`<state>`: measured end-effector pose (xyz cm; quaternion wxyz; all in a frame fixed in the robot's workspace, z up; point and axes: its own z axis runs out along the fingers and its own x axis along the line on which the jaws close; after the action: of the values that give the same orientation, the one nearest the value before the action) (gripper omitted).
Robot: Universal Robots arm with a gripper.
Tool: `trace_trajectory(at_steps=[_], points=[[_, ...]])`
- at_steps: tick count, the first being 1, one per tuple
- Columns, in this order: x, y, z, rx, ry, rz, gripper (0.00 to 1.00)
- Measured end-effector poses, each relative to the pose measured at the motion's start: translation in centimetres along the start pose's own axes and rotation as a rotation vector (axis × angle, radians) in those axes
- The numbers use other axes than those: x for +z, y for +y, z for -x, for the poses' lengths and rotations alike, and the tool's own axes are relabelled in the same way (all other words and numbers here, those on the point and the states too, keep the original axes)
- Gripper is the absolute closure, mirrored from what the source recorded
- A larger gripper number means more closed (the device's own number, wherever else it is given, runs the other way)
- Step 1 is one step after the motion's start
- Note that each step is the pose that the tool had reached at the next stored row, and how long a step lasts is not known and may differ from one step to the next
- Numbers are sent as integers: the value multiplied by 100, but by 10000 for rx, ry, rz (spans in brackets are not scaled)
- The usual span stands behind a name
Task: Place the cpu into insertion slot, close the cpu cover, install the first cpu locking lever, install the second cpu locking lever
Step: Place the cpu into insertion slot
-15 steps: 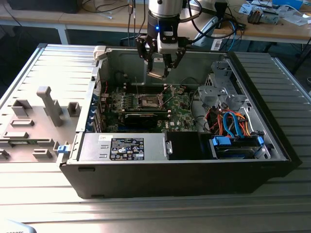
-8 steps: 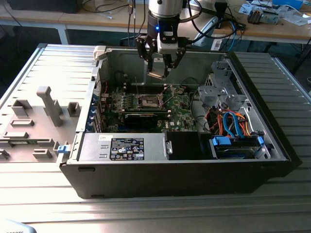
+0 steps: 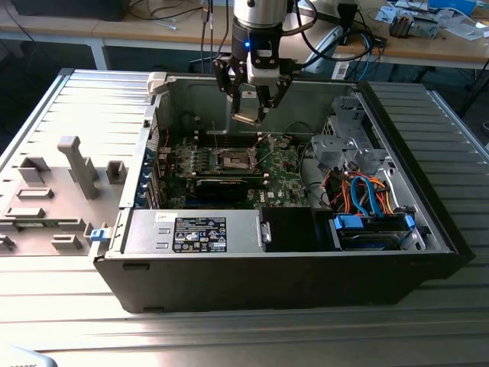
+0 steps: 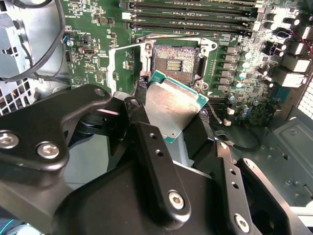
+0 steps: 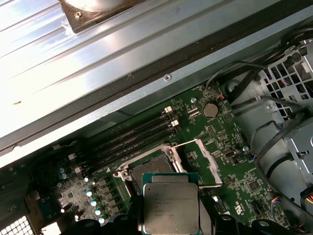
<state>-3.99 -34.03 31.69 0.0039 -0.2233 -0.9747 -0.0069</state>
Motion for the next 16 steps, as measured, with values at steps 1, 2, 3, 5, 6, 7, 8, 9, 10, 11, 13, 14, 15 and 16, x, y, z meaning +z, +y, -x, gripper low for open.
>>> trace_trajectory(at_steps=[1,2,3,5,6,7,8,9,10,11,13,14,15,16], points=[[8,0,0,45,-1,-2,46],[14,0,0,64,-3,-3,46],[15,0,0,66,-3,-3,46],[17,0,0,73,-3,-3,46],[17,0,0,76,-2,-3,46],[18,0,0,82,-3,-3,46],[19,0,0,88,-3,-3,46],[19,0,0,92,-3,-3,46],[19,0,0,96,-3,-3,46],[20,0,0,101,-3,-3,46],[21,0,0,113,-3,-2,46],[21,0,0,120,-3,-3,46],[22,0,0,123,-3,-2,46],[22,0,0,130,-3,-2,46]])
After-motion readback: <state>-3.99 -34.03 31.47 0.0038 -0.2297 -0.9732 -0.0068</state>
